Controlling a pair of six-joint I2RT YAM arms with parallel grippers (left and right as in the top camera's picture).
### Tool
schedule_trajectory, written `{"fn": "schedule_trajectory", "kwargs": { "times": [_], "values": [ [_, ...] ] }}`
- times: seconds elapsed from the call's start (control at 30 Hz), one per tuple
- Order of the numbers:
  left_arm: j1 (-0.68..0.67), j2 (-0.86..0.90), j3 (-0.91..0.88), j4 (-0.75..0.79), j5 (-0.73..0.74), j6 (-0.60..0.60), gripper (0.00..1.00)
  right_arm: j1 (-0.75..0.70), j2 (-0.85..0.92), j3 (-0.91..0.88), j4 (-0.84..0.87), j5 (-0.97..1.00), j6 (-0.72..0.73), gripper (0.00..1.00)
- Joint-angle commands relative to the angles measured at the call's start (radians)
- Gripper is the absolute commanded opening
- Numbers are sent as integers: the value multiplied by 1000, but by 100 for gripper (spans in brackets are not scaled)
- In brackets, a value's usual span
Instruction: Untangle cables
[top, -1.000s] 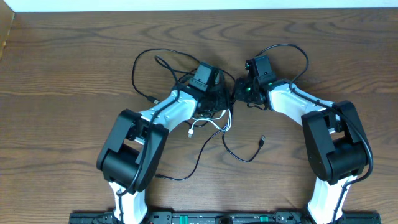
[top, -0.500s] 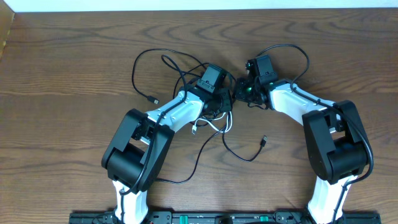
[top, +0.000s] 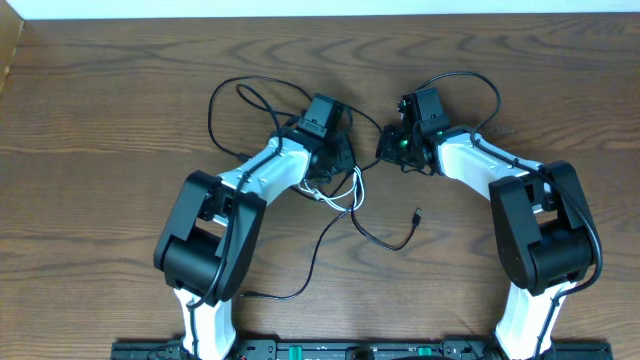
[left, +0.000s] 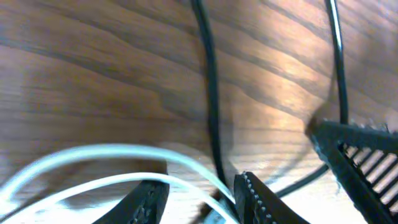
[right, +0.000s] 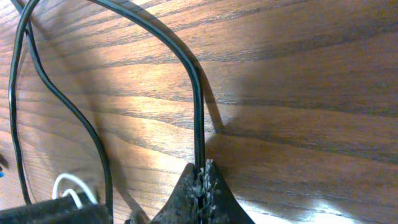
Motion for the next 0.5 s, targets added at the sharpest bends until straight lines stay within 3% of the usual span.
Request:
{"fn": "schedule_trajectory", "kwargs": {
  "times": [0.0, 0.17, 0.37, 0.47],
  "values": [
    [49, 43, -37, -55, -92, -5, 40, -11, 20, -12, -11, 28, -8, 1],
    [98, 43, -37, -100, -122, -5, 40, -11, 20, -12, -13, 28, -8, 1],
    [135, 8, 11, -132, 19, 58, 55, -10, 20, -12, -13, 29, -8, 1],
    [143, -50, 55, -168, 22, 58, 56, -10, 20, -12, -13, 29, -8, 1]
  ]
}}
